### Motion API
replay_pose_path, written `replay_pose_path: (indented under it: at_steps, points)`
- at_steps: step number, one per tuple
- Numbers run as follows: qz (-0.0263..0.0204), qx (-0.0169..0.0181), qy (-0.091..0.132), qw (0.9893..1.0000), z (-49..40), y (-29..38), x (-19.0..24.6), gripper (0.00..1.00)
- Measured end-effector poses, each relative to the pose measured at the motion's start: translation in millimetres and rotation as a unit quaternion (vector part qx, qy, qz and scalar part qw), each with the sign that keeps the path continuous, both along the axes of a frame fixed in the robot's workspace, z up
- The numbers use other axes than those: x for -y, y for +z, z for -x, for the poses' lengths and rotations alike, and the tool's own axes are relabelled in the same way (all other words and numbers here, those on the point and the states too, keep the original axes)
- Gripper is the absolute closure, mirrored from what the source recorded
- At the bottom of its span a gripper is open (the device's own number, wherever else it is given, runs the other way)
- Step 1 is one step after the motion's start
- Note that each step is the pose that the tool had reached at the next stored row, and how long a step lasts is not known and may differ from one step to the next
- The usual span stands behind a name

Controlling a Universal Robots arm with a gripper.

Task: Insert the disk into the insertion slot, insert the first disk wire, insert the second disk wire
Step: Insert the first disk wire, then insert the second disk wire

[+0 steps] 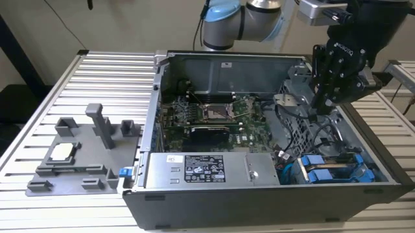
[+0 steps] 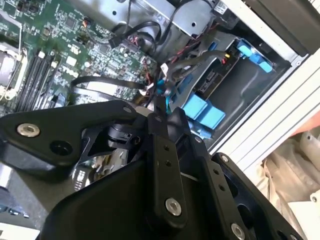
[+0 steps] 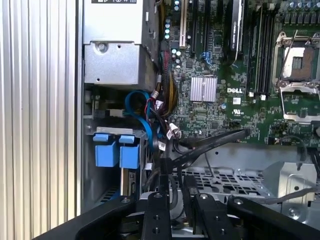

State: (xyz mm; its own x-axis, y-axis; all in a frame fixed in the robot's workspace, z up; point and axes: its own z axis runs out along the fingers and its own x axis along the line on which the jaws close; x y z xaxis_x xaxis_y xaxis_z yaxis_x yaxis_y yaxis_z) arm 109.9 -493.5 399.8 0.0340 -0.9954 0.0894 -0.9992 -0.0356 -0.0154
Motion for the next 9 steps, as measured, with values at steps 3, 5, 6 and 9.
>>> replay_pose_path:
  at_steps: [3,5,6,9]
  points:
    - [0.0046,0.0001,0.000,1.0000,3.2,-0.6,-0.2,0.73]
    - [0.0086,0.0001,0.000,1.0000,3.6,-0.8,-0.2,0.73]
    - [0.0102,0.0001,0.000,0.9999,3.7,-0.9,-0.1,0.73]
    - [0.0176,0.0001,0.000,0.9998,5.1,-1.3,-0.1,0.73]
